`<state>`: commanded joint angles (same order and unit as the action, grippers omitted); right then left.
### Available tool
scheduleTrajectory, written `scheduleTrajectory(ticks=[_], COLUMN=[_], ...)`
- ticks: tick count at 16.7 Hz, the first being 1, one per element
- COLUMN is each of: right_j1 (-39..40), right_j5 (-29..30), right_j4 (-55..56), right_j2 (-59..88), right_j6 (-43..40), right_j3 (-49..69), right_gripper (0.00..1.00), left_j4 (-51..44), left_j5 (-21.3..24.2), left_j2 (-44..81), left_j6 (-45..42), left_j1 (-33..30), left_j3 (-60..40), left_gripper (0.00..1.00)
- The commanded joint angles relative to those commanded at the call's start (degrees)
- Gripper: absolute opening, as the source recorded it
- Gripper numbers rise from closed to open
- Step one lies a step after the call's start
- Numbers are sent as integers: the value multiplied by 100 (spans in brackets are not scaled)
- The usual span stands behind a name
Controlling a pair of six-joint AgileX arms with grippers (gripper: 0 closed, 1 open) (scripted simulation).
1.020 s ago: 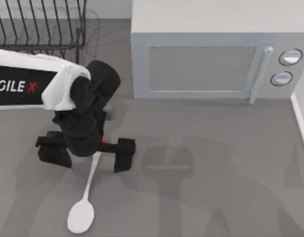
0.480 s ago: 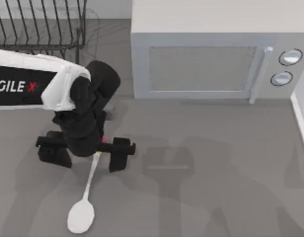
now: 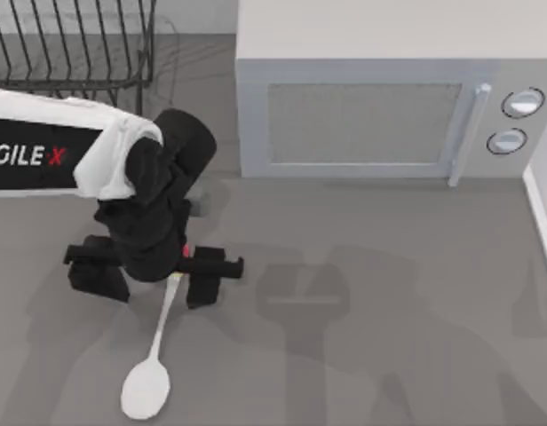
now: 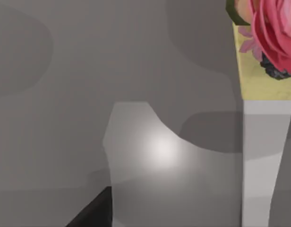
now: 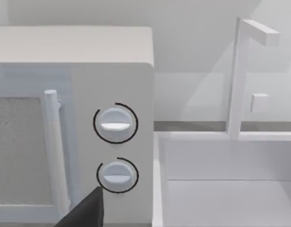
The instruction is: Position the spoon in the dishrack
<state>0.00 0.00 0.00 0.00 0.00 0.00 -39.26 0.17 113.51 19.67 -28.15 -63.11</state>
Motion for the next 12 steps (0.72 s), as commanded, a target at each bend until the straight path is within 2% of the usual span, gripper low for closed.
scheduleTrajectory(ticks=[3, 4, 7, 12], right_j1=[0, 0, 0, 0], right_j5=[0, 0, 0, 0], right_j4=[0, 0, 0, 0], right_j2=[0, 0, 0, 0], right_j6=[0, 0, 0, 0], right_j3=[0, 0, 0, 0], right_gripper=[100, 100, 100, 100], left_j4=[0, -240, -455, -2016], left_j5=[0, -91, -93, -99], left_j2=[0, -336, -342, -524], left_j6=[0, -20, -10, 38], left_j1=[0, 9, -5, -22], left_j3=[0, -96, -300, -1649], left_gripper=[0, 0, 0, 0])
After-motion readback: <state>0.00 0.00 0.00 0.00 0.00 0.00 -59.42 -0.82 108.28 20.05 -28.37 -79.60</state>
